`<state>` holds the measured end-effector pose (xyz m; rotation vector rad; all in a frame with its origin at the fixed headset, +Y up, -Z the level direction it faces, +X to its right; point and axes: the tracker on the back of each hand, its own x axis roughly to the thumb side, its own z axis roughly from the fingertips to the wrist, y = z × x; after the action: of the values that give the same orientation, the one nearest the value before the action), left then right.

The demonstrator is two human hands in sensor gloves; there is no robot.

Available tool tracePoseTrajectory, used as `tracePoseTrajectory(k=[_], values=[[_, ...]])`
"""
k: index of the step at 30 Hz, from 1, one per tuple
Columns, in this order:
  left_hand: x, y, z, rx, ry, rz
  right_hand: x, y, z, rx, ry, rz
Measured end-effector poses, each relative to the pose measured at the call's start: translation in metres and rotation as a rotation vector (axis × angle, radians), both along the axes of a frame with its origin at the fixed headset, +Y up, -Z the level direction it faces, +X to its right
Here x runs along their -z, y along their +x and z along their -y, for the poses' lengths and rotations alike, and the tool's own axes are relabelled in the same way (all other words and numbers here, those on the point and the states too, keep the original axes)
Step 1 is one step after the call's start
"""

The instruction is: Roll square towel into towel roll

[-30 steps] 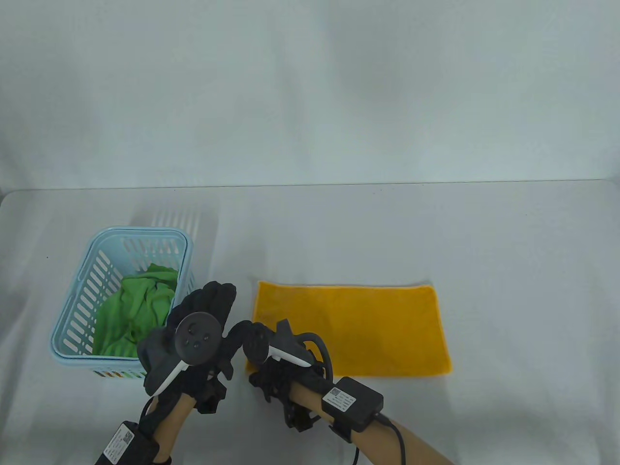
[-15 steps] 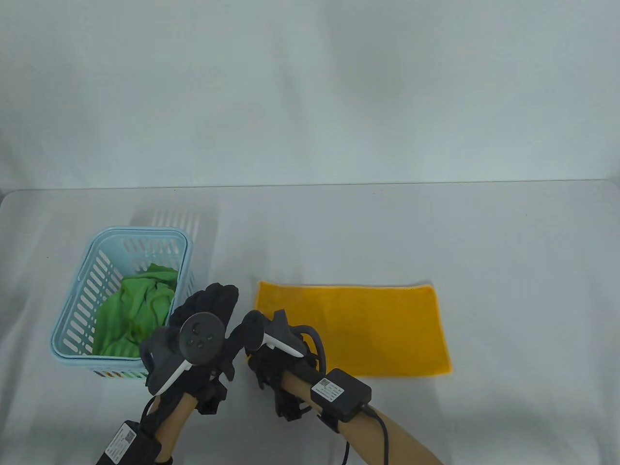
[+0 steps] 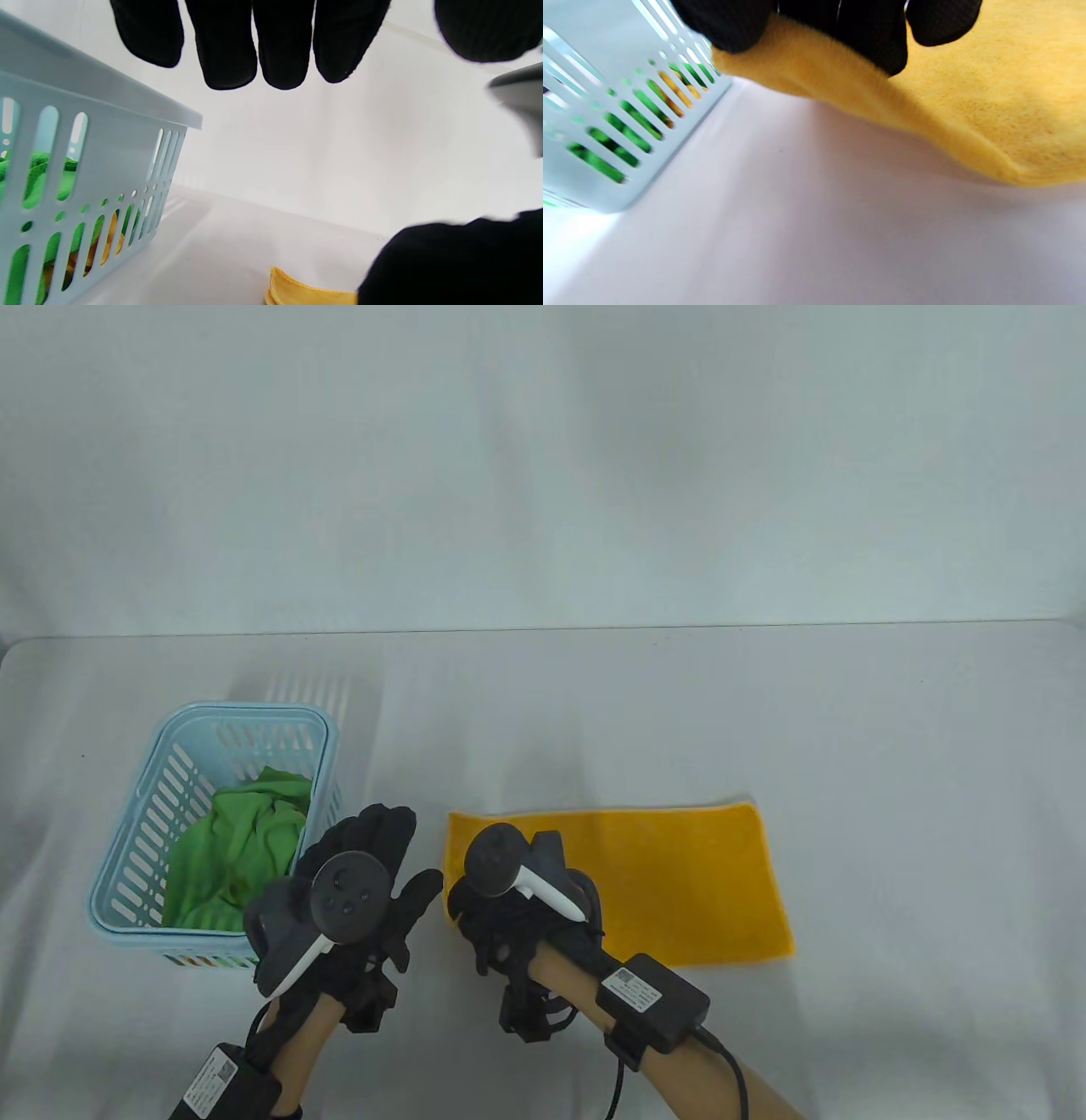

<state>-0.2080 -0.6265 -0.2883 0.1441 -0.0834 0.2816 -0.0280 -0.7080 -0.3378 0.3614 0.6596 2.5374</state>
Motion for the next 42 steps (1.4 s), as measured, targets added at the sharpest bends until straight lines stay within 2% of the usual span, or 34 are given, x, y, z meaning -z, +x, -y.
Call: tracePoseTrajectory(k=[2, 6, 13, 19, 26, 33, 42], values=[[0.000, 0.001, 0.001, 0.003, -0.004, 0.001, -0.003, 0.011, -0.007, 0.076, -0.009, 0.012], [0.001, 0.002, 0.004, 0.012, -0.018, 0.003, -0.004, 0.034, -0.024, 0.208, 0.082, 0.095], [0.001, 0.008, 0.008, 0.017, -0.047, 0.028, -0.005, 0.060, -0.048, 0.289, 0.172, 0.159], [0.004, 0.017, 0.020, 0.025, -0.132, 0.082, -0.007, 0.074, -0.065, 0.351, 0.209, 0.177], [0.012, 0.032, 0.047, 0.040, -0.287, 0.143, -0.010, 0.084, -0.075, 0.385, 0.234, 0.200], [0.024, 0.045, 0.078, 0.110, -0.397, 0.134, -0.010, 0.087, -0.079, 0.409, 0.234, 0.212], [0.035, 0.043, 0.091, 0.123, -0.379, 0.047, -0.010, 0.091, -0.079, 0.430, 0.229, 0.243]])
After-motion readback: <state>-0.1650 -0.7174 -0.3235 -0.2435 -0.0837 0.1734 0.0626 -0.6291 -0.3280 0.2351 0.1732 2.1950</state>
